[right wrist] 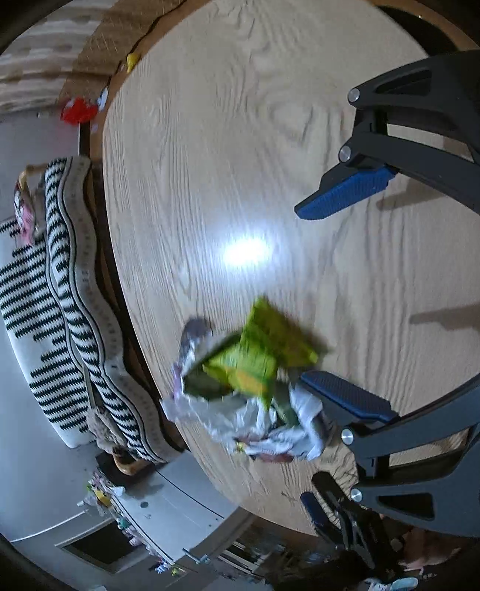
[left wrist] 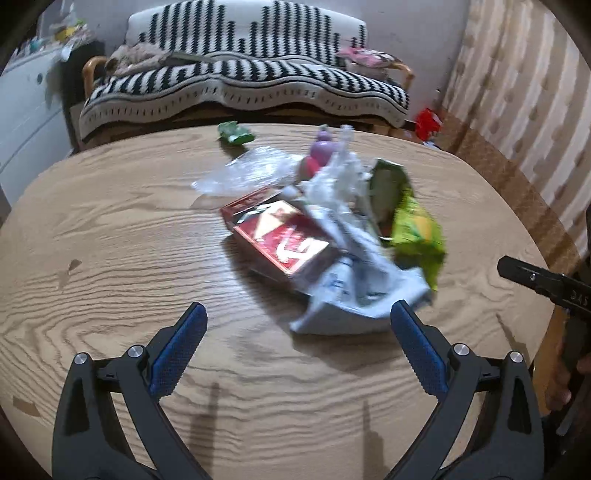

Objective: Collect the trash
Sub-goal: 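Move both tools back over the remaining trash on the table, then grasp the white paper wrapper with the left tool while the right tool grasps the popcorn bag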

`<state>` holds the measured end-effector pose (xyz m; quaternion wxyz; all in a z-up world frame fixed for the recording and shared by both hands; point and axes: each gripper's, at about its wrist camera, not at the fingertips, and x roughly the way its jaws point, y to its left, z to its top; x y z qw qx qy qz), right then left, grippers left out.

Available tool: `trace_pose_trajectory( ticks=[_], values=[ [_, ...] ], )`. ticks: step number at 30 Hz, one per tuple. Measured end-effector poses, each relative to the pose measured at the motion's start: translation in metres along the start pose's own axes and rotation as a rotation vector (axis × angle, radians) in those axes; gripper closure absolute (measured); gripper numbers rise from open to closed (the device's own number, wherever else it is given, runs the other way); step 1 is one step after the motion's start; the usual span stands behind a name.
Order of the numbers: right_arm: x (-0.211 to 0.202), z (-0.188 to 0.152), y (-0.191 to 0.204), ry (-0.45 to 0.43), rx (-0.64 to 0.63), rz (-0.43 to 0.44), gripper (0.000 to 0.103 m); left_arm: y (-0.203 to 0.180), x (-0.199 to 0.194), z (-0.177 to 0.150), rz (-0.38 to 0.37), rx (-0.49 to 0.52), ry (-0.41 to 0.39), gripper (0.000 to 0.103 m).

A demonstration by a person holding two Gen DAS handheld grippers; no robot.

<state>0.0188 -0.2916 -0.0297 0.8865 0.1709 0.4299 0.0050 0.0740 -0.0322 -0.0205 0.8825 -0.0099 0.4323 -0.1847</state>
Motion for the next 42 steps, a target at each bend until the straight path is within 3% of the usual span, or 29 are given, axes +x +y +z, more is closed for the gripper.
trace_pose_trajectory(
  ticks=[5, 11, 12, 13, 14, 16, 19, 25, 29, 31, 33, 36, 39, 42],
  values=[
    [0.022, 0.005, 0.024, 0.019, -0.017, 0.013, 0.022, 0.004, 0.024, 0.003, -0.017, 0.001, 0.01, 0.007],
    [0.032, 0.01, 0.025, 0.03, -0.012, 0.004, 0.022, -0.011, 0.039, 0.001, -0.036, 0.039, 0.032, 0.009],
    [0.036, 0.012, 0.026, 0.033, -0.009, 0.003, 0.022, -0.013, 0.041, 0.0, -0.033, 0.04, 0.041, 0.021],
    [0.035, 0.011, 0.022, 0.036, -0.006, 0.003, 0.022, -0.015, 0.044, -0.001, -0.044, 0.044, 0.057, 0.04],
    [0.037, 0.012, 0.022, 0.038, -0.004, 0.001, 0.022, -0.017, 0.047, -0.003, -0.076, 0.049, 0.081, 0.045],
    [0.04, 0.013, 0.021, 0.042, -0.005, -0.005, 0.022, -0.023, 0.043, -0.006, -0.099, 0.066, 0.082, 0.073],
    [0.044, 0.015, 0.021, 0.041, -0.013, -0.02, 0.022, -0.029, 0.028, -0.012, -0.104, 0.094, 0.073, 0.082],
    [0.056, 0.018, 0.029, 0.05, -0.071, -0.051, 0.022, -0.02, -0.002, -0.028, -0.115, 0.106, 0.081, 0.084],
    [0.068, 0.018, 0.042, 0.052, -0.148, -0.093, 0.022, 0.005, -0.024, -0.03, -0.179, 0.045, 0.083, 0.084],
    [0.074, 0.018, 0.047, 0.054, -0.18, -0.112, 0.022, 0.015, -0.025, -0.03, -0.172, 0.028, 0.089, 0.084],
    [0.081, 0.02, 0.052, 0.057, -0.209, -0.129, 0.022, 0.021, -0.03, -0.029, -0.166, 0.024, 0.072, 0.084],
    [0.089, 0.02, 0.056, 0.06, -0.233, -0.142, 0.022, 0.021, -0.053, -0.026, -0.236, 0.025, 0.016, 0.084],
    [0.093, 0.021, 0.057, 0.071, -0.241, -0.138, 0.044, 0.019, -0.063, -0.024, -0.222, 0.057, -0.021, 0.084],
    [0.089, 0.02, 0.058, 0.067, -0.241, -0.128, 0.051, 0.022, -0.062, -0.025, -0.199, 0.053, -0.017, 0.083]
  ],
)
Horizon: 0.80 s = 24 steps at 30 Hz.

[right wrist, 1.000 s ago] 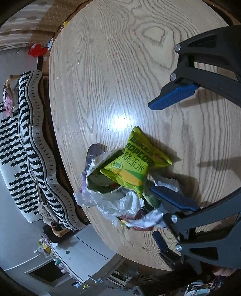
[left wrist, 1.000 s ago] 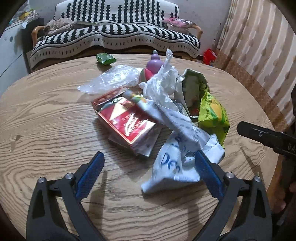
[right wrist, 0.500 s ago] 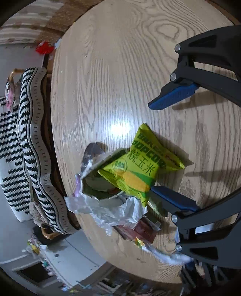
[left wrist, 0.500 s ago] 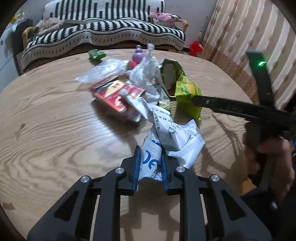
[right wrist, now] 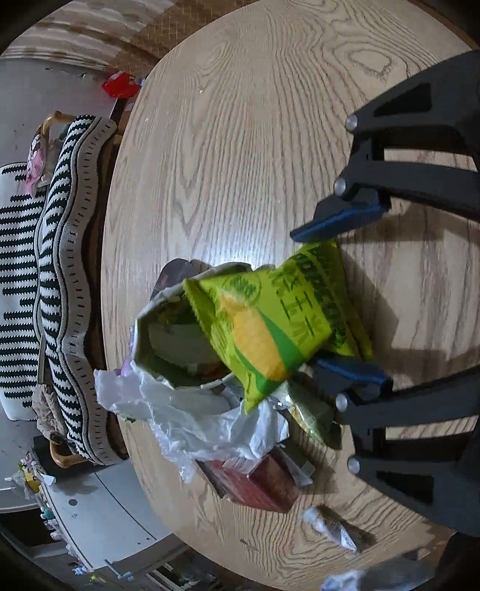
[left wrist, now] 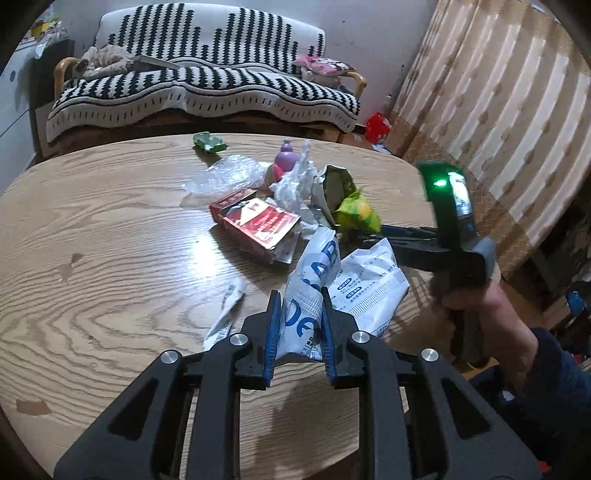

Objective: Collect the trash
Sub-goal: 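Grasp the white paper wrapper with the left tool while the right tool grasps the popcorn bag, then carry both items to the bin and open the right tool to drop the popcorn bag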

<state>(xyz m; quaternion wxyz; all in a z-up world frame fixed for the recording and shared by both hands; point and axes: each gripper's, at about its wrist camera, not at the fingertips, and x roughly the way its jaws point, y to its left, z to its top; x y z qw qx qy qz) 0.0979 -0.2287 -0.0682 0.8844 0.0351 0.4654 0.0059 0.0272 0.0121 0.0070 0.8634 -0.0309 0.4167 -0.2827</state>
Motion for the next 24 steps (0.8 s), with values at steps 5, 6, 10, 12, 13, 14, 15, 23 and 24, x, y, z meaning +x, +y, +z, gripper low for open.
trace_pose_trajectory(
  ticks=[5, 6, 10, 12, 13, 14, 15, 23, 24],
  values=[
    [-0.017, -0.004, -0.005, -0.023, 0.009, 0.026, 0.053, 0.005, 0.005, 0.003, 0.042, -0.032, 0.0, 0.083],
    [-0.021, -0.006, -0.006, -0.027, 0.01, 0.025, 0.053, 0.003, 0.006, 0.005, 0.05, -0.034, -0.003, 0.083],
    [-0.048, -0.014, -0.019, -0.07, 0.028, 0.03, 0.053, -0.008, 0.013, 0.011, 0.086, -0.032, -0.021, 0.083],
    [-0.062, -0.02, -0.03, -0.086, 0.041, 0.038, 0.053, -0.017, 0.02, 0.017, 0.095, -0.026, -0.031, 0.083],
    [-0.07, -0.025, -0.039, -0.093, 0.048, 0.031, 0.053, -0.022, 0.024, 0.019, 0.093, -0.023, -0.03, 0.083],
    [-0.075, -0.029, -0.044, -0.097, 0.054, 0.024, 0.053, -0.028, 0.028, 0.022, 0.089, -0.021, -0.03, 0.083],
    [-0.081, -0.034, -0.053, -0.099, 0.063, 0.016, 0.053, -0.035, 0.033, 0.024, 0.084, -0.018, -0.03, 0.083],
    [-0.127, -0.089, -0.15, -0.111, 0.189, -0.081, 0.053, -0.124, 0.082, 0.032, 0.034, 0.084, -0.02, 0.083],
    [-0.132, -0.097, -0.162, -0.108, 0.207, -0.096, 0.053, -0.135, 0.088, 0.032, 0.026, 0.096, -0.018, 0.083]
  ],
)
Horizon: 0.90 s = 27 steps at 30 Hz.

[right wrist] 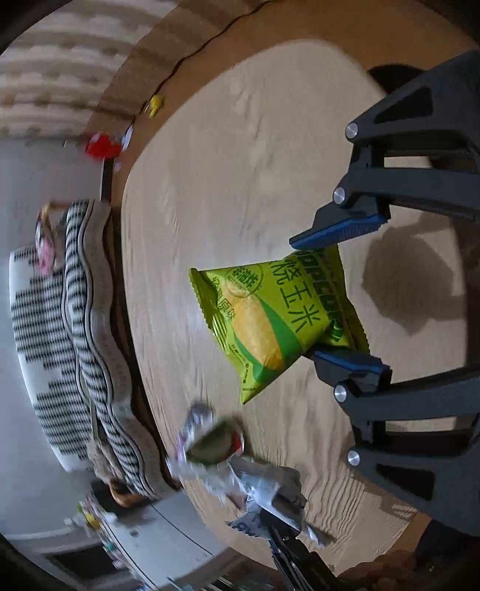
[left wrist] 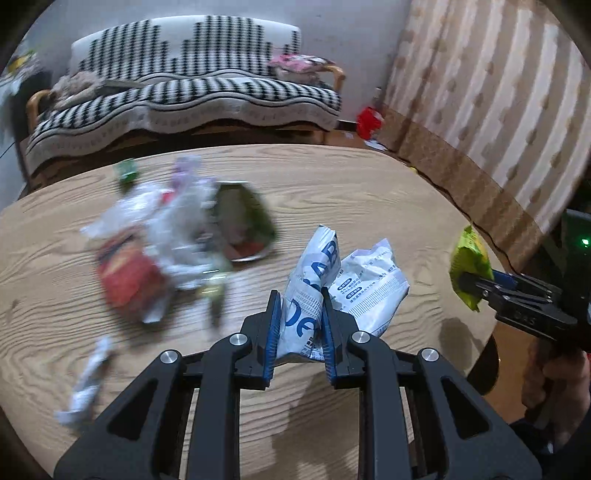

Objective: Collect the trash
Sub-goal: 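Carry both items to the bin and open the right tool to drop the popcorn bag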

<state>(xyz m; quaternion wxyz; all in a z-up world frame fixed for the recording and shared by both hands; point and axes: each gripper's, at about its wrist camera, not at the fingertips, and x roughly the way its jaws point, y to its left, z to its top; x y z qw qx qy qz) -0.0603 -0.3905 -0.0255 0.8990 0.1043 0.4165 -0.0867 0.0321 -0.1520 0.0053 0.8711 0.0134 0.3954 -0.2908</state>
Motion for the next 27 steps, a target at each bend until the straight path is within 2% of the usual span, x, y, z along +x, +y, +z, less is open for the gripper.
trace_pose_trajectory(
  ticks=[6, 15, 21, 27],
  values=[
    [-0.034, -0.03, -0.079, -0.017, 0.104, -0.089, 0.053, -0.071, 0.037, 0.003, -0.069, 0.05, 0.006, 0.083],
    [-0.073, -0.086, -0.199, 0.015, 0.294, -0.243, 0.053, -0.195, 0.089, -0.012, -0.247, 0.166, 0.056, 0.083],
    [-0.077, -0.128, -0.264, 0.086, 0.421, -0.296, 0.053, -0.258, 0.113, -0.032, -0.326, 0.232, 0.102, 0.083],
    [-0.065, -0.164, -0.311, 0.199, 0.556, -0.277, 0.053, -0.298, 0.123, -0.048, -0.369, 0.296, 0.135, 0.083]
  ],
)
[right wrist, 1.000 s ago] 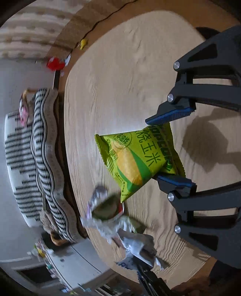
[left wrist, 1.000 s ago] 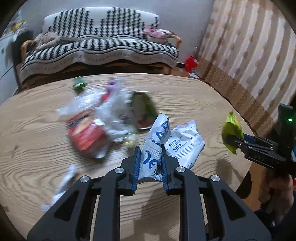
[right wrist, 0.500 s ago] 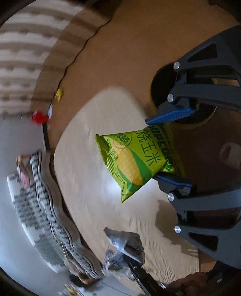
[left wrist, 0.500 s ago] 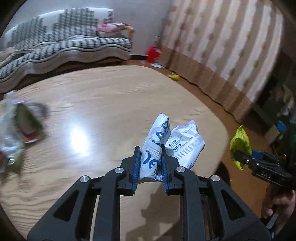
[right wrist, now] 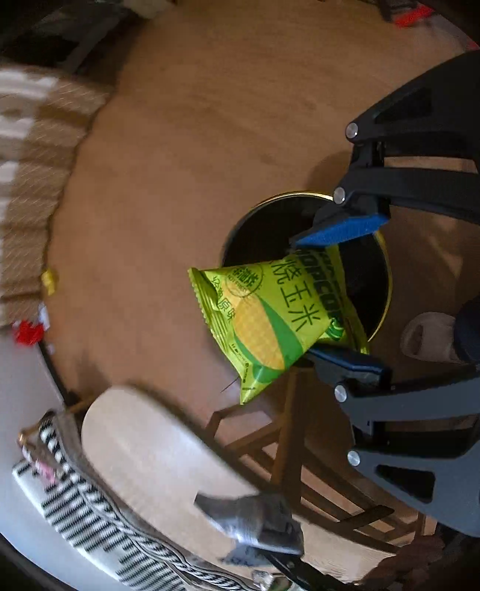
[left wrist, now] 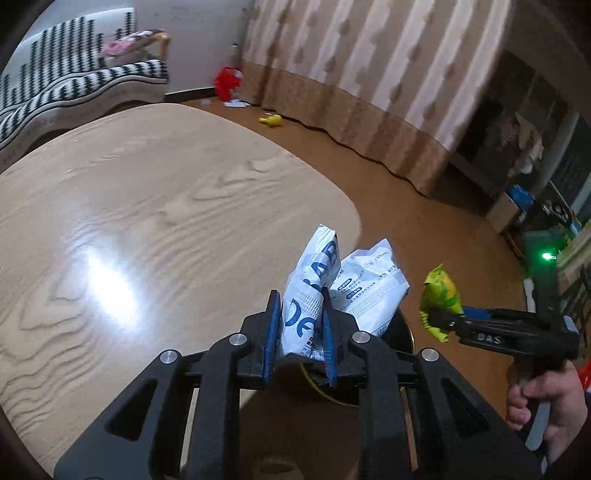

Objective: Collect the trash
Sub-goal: 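Carry both items to the bin and open the right tool to drop the popcorn bag, then open the left tool over the bin to drop the white paper wrapper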

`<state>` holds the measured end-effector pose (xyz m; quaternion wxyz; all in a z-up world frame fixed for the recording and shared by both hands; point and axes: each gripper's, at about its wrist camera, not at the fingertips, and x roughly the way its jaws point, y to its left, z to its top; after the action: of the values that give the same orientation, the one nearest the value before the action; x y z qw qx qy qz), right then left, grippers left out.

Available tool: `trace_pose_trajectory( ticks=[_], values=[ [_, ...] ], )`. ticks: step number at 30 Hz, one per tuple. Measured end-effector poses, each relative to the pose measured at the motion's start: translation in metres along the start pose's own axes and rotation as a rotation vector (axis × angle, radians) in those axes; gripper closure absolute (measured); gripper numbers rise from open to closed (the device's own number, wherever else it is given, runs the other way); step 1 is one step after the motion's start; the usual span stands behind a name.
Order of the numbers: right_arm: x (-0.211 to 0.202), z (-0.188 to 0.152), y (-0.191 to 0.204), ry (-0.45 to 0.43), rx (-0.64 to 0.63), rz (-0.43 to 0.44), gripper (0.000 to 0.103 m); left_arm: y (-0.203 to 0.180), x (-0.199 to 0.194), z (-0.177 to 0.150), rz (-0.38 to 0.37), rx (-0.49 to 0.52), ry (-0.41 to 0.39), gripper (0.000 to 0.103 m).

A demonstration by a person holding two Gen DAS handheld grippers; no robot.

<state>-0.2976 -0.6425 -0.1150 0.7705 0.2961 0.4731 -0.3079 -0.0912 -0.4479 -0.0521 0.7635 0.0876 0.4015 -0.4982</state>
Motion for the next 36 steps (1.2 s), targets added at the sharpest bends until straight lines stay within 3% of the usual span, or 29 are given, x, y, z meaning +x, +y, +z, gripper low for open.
trace_pose_trajectory(
  ticks=[26, 31, 36],
  values=[
    [0.008, 0.014, 0.0, 0.019, 0.032, 0.014, 0.051, -0.015, 0.019, 0.002, -0.017, 0.043, 0.035, 0.083],
    [0.004, 0.015, -0.004, -0.003, 0.062, 0.024, 0.031, -0.015, 0.021, 0.002, -0.017, 0.045, 0.04, 0.083],
    [0.001, 0.015, -0.005, -0.016, 0.079, 0.016, 0.03, -0.02, 0.023, 0.002, -0.029, 0.059, 0.046, 0.083]
  ],
)
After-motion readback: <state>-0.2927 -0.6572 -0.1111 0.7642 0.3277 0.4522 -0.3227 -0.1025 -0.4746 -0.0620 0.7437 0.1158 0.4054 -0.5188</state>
